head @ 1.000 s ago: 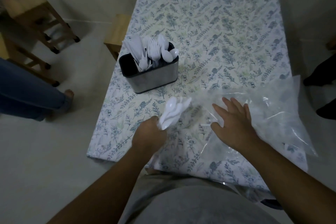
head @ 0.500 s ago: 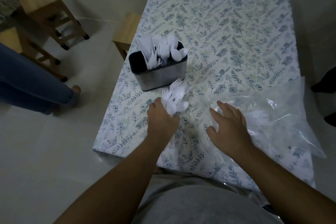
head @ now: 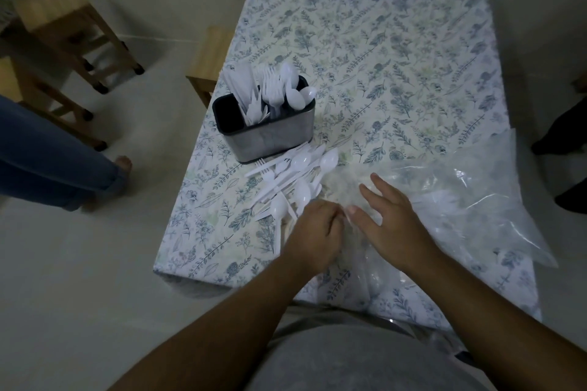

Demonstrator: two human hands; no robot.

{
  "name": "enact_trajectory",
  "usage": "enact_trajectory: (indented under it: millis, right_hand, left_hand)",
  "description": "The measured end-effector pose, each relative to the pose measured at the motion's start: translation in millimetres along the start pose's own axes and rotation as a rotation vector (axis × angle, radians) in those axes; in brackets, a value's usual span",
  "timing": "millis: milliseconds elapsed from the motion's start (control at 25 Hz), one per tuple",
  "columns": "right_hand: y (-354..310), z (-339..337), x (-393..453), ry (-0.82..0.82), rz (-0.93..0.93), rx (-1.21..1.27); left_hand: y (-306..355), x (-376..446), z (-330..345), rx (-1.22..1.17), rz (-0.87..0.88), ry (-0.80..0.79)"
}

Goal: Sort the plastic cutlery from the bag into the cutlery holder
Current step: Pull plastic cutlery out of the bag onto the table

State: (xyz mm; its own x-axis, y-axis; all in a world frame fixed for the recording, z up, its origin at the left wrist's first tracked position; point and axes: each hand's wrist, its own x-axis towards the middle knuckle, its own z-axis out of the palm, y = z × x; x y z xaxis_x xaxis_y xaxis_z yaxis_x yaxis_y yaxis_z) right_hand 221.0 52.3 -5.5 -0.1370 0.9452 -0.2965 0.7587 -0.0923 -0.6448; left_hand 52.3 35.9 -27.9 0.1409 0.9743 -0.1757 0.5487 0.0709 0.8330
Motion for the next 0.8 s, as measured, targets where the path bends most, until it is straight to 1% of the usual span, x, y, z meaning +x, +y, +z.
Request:
enact_trajectory:
  millis: [40,80,120,160,240,280,320,360,400,440,480,520,560,600,640,680,720,800]
  right_hand:
    - [2,-4,0,0.010,-0.009,0.070]
    - [7,-9,0,0.069,-0.029,0.062]
    - [14,-15,1,0.141,-0.037,-0.036]
    - [23,-22,2,0.188,-0.019,-0.178]
    - [41,-33,0,0.180,0.098,-0.430]
    - [52,-35,-2,0.156,0.128,-0.506]
    - [60,-33,-4,0.142,0.111,-0.552]
    - [67,-29,-6,0.145,0.068,-0.578]
    - [74,-25,-7,0.185,0.022,-0.596]
    - [80,-23,-7,0.233,0.002,-0.599]
    - [85,-22,-6,0.278,-0.004,-0.592]
    - [86,-22,-6,0.308,0.004,-0.580]
    - [86,-23,-6,0.331,0.012,-0.568]
    - [85,-26,-6,0.348,0.012,-0.559]
    - [86,-28,-5,0.367,-0.008,-0.551]
    - [84,-34,-4,0.386,-0.037,-0.536]
    - [79,-41,-4,0.408,-0.084,-0.520]
    - [60,-58,-7,0.486,-0.205,-0.487]
  left_hand:
    - [7,0,4,-0.220,-0.137,-0.060]
    - [15,2,8,-0.392,-0.276,-0.083]
    - [19,5,11,-0.496,-0.383,-0.080]
    - [23,8,11,-0.526,-0.442,-0.052]
    - [26,12,11,-0.603,-0.515,0.041]
    - [28,14,11,-0.643,-0.535,0.086]
    - [28,14,10,-0.621,-0.528,0.134]
    - [27,12,9,-0.531,-0.492,0.194]
    - [27,11,9,-0.384,-0.425,0.254]
    - [25,9,9,-0.216,-0.317,0.304]
    - [22,9,11,-0.047,-0.170,0.315]
    - [20,10,12,0.147,-0.032,0.254]
    - [17,11,15,0.327,0.081,0.144]
    - [13,12,21,0.465,0.145,0.016]
    - [8,12,26,0.567,0.146,-0.100]
    - [4,12,32,0.633,0.117,-0.176]
    - [-1,11,36,0.672,0.088,-0.195]
    - [-8,11,43,0.677,0.077,-0.152]
